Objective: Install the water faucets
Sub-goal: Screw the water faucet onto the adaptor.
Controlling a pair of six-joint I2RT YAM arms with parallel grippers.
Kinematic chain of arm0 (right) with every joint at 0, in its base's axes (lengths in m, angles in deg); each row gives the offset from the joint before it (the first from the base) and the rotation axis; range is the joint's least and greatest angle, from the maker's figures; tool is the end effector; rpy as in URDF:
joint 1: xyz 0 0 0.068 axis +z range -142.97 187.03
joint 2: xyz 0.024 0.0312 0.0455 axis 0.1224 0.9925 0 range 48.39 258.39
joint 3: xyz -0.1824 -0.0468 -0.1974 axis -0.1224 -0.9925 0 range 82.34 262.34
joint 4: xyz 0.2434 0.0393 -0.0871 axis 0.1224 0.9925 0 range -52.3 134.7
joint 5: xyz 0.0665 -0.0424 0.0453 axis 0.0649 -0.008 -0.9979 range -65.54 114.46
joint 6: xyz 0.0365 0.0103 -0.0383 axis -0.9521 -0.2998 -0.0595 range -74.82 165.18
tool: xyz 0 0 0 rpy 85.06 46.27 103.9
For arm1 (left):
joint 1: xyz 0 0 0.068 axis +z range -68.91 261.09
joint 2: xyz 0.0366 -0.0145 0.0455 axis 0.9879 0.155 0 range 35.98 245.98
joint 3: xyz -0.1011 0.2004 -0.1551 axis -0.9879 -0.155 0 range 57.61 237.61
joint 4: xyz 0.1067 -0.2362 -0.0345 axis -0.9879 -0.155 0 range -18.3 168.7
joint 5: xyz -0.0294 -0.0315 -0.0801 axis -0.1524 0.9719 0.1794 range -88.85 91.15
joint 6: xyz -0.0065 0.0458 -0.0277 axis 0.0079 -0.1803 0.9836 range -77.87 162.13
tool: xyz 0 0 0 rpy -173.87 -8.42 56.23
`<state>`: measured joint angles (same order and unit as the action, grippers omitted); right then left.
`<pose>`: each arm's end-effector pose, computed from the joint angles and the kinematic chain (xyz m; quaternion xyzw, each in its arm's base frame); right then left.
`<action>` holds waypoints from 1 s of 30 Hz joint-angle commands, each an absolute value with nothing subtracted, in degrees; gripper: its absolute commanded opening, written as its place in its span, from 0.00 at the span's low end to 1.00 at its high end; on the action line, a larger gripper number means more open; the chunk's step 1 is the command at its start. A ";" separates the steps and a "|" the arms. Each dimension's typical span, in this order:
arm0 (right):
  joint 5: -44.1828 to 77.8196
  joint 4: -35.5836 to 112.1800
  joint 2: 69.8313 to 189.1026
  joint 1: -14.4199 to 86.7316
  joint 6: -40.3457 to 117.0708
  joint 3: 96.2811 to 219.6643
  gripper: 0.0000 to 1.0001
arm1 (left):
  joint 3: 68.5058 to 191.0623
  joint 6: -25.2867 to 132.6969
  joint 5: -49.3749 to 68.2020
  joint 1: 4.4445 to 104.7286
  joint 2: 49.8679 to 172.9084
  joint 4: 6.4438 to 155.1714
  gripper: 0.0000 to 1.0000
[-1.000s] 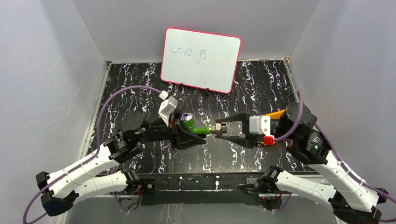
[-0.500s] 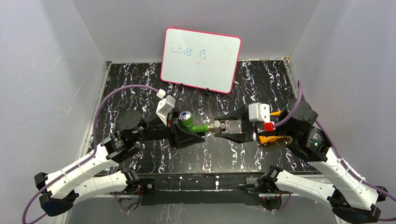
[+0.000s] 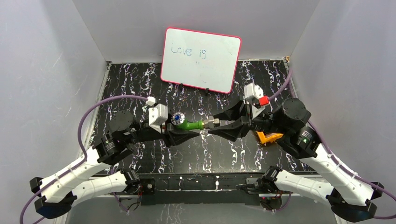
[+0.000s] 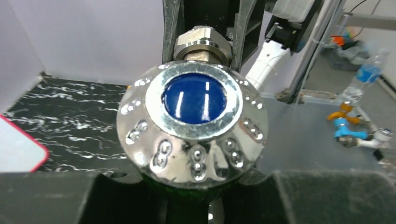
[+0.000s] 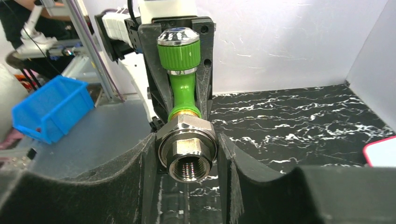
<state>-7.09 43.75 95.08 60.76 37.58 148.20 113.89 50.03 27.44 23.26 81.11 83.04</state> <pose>0.0751 0.1337 0.4664 -0.4303 0.4670 0.5298 0.5622 0.0743 -0.1477 0.4351 0.4129 0.4581 -0.5362 0.5763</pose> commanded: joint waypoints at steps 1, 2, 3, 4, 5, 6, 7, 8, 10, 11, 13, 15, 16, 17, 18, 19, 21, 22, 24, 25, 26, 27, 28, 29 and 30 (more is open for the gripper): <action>-8.24 41.46 98.90 61.56 24.90 149.55 0.00 | 117.79 35.40 28.45 23.03 80.34 87.49 0.00; -8.12 41.89 99.66 61.59 23.03 150.23 0.00 | 117.81 33.24 28.59 23.07 80.29 87.32 0.00; -7.84 42.53 100.43 61.55 20.88 151.00 0.00 | 117.72 30.76 28.72 23.08 80.17 87.17 0.00; -7.33 43.18 101.21 61.55 17.88 151.79 0.00 | 117.54 27.97 28.66 23.08 80.00 87.22 0.00; -6.72 43.82 102.13 61.60 15.40 152.69 0.00 | 117.32 25.71 28.34 23.08 79.75 87.34 0.00; -6.33 44.22 102.92 61.59 12.52 153.60 0.00 | 116.75 23.31 28.05 23.02 79.43 87.70 0.00; -6.04 44.29 103.67 61.58 9.71 153.84 0.00 | 116.11 20.80 27.78 23.07 79.07 88.29 0.00; -5.82 44.22 104.23 61.54 6.70 153.92 0.00 | 115.31 18.51 27.66 23.06 78.65 89.14 0.00; -5.05 44.44 104.82 61.58 2.34 153.84 0.00 | 113.57 14.86 26.84 23.06 77.84 91.43 0.00; -4.63 44.47 104.88 61.55 0.47 153.61 0.00 | 112.93 13.44 26.56 23.08 77.42 92.47 0.00; -3.65 44.34 104.82 61.54 -3.09 152.82 0.00 | 112.20 11.23 26.31 23.03 77.29 93.43 0.00; -3.32 43.54 104.60 61.54 -6.63 151.52 0.00 | 112.11 9.57 26.00 23.07 77.29 93.20 0.00; -3.50 43.06 104.53 61.52 -7.64 151.09 0.00 | 112.15 9.11 25.95 23.08 77.44 92.99 0.00; -3.95 42.83 104.65 61.58 -7.97 150.96 0.00 | 112.09 9.00 25.96 23.07 77.54 92.93 0.00; -4.32 42.91 104.84 61.56 -7.91 151.18 0.00 | 112.03 9.11 26.02 23.08 77.55 93.01 0.00; -4.40 43.53 104.98 61.54 -7.37 151.57 0.00 | 111.90 9.35 26.07 23.06 77.55 93.17 0.00; -4.24 44.57 105.16 61.51 -6.19 152.17 0.00 | 111.76 9.87 26.09 23.06 77.55 93.29 0.00; -4.08 44.64 105.03 61.56 -5.66 152.21 0.04 | 111.72 10.28 26.09 23.08 77.55 93.22 0.00; -3.34 44.64 104.80 61.50 -4.76 152.21 0.18 | 111.73 10.92 25.96 23.07 77.44 92.98 0.00; -2.87 44.63 104.57 61.57 -4.34 152.21 0.28 | 111.71 11.11 25.97 23.08 77.38 92.88 0.00; -2.27 44.60 104.36 61.52 -3.74 152.21 0.34 | 111.71 11.30 25.97 23.08 77.32 92.71 0.00; -1.65 44.52 103.87 61.51 -3.16 152.21 0.39 | 111.74 11.48 25.90 23.08 77.19 92.56 0.00; -1.06 44.18 103.52 61.49 -2.51 152.17 0.45 | 111.65 11.64 25.86 23.03 77.11 92.43 0.00; -0.14 43.58 103.10 61.51 -1.56 152.08 0.51 | 111.60 11.77 25.73 23.05 77.03 92.34 0.00; 1.38 42.32 102.11 61.55 0.49 152.00 0.63 | 111.30 12.46 25.40 23.02 76.86 92.54 0.00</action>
